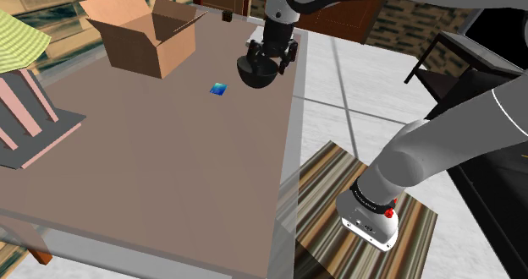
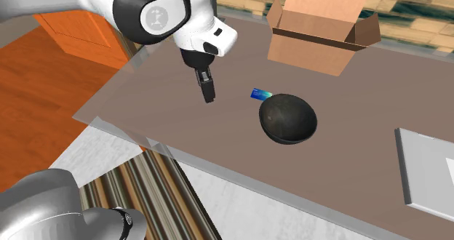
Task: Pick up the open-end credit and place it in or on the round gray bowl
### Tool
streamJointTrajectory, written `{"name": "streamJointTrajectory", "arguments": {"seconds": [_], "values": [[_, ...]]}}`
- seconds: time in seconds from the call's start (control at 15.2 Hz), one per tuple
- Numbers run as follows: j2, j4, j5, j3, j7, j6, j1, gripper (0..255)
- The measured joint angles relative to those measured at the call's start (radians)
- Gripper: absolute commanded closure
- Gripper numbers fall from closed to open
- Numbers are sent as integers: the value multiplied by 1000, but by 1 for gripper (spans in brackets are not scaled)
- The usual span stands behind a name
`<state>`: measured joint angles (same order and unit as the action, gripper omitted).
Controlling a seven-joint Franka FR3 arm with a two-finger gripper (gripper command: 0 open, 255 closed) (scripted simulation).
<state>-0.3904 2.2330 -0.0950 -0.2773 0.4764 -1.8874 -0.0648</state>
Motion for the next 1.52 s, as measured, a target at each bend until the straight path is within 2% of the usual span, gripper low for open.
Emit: {"name": "streamJointTrajectory", "arguments": {"seconds": [0.33,0.73,1.19,1.32,1.52], "values": [[190,-95,71,-56,191,-100,-42,0],[429,-259,197,-86,436,-159,-59,0],[722,-521,341,-42,677,-165,-26,0],[772,-571,360,-23,728,-160,-19,0],[896,-720,393,11,795,-131,4,0]]}}
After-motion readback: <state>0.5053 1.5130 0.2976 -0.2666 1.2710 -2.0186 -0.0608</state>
